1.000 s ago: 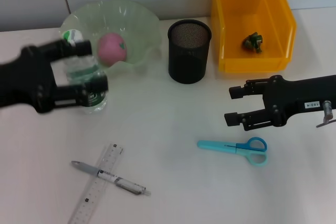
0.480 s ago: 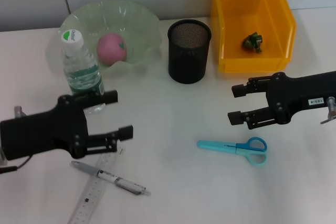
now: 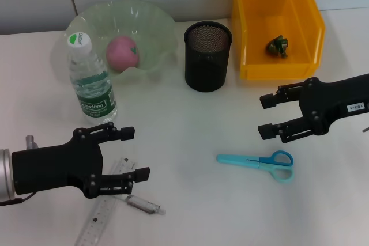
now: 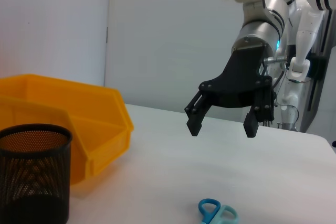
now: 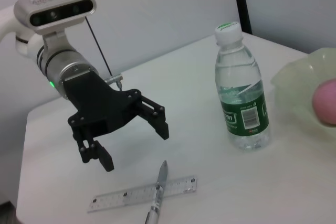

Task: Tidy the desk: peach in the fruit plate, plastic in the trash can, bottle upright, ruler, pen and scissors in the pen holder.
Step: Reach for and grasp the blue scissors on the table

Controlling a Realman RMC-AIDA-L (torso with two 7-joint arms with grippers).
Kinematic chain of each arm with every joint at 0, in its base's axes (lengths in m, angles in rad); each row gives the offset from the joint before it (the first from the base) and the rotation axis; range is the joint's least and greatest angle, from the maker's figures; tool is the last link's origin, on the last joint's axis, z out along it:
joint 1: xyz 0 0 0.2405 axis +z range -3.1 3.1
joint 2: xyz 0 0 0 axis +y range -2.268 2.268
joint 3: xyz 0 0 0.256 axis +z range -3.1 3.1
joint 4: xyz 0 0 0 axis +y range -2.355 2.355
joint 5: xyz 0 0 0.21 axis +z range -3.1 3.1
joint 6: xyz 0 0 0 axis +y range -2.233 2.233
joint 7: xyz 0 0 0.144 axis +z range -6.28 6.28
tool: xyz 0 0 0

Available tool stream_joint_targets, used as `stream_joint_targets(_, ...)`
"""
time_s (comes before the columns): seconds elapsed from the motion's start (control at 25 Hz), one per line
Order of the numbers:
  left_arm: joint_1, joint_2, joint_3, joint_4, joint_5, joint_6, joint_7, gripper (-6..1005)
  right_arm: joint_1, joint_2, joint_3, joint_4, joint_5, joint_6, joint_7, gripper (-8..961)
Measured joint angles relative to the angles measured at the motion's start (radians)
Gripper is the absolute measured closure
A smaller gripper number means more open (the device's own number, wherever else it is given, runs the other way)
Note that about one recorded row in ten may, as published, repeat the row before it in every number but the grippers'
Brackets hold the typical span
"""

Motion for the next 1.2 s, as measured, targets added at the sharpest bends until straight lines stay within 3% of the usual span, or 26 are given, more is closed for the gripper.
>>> stream_joint_targets(0.24,-0.009,0.0,-0.002,-0.013,-0.002,-0.001,0.003,135,0.02,0.002,-0.006,-0.027,-0.044,-0.02,0.036,269)
stream_joint_targets(0.44,-0.015,0.002,-0.002,-0.014,-0.004,-0.008,-0.004,135,0.08,0.007,-0.067,-0.114,-0.124,-0.054,0.166,271)
stream_joint_targets(0.56,-0.025,0.006,0.001,-0.011,0.016,-0.028,-0.025,136,0.135,0.007,-0.139,-0.181,-0.171,-0.085,0.267,272)
stream_joint_targets(0.64,-0.03,0.009,0.001,-0.001,0.024,-0.028,-0.047,136,0.211,0.006,-0.205,-0.21,-0.237,-0.118,0.345,272)
stream_joint_targets(0.68,-0.032,0.01,0.0,0.0,0.028,-0.027,-0.051,136,0.211,0.006,-0.205,-0.21,-0.237,-0.118,0.345,273)
stream_joint_targets(0.72,-0.036,0.011,-0.001,0.002,0.037,-0.026,-0.058,136,0.262,0.01,-0.245,-0.214,-0.292,-0.129,0.383,273)
stream_joint_targets(0.76,-0.039,0.011,-0.002,0.004,0.042,-0.025,-0.062,136,0.262,0.01,-0.245,-0.214,-0.292,-0.129,0.383,273)
stream_joint_targets(0.88,-0.041,0.012,-0.002,0.01,0.049,-0.026,-0.063,136,0.321,0.031,-0.287,-0.215,-0.38,-0.126,0.412,274)
stream_joint_targets(1.04,-0.045,0.011,-0.003,0.014,0.055,-0.029,-0.064,136,0.388,0.091,-0.316,-0.208,-0.526,-0.108,0.414,276)
stream_joint_targets(1.2,-0.049,0.011,-0.006,0.014,0.056,-0.028,-0.064,136,0.41,0.128,-0.397,-0.17,-0.584,-0.024,0.407,277)
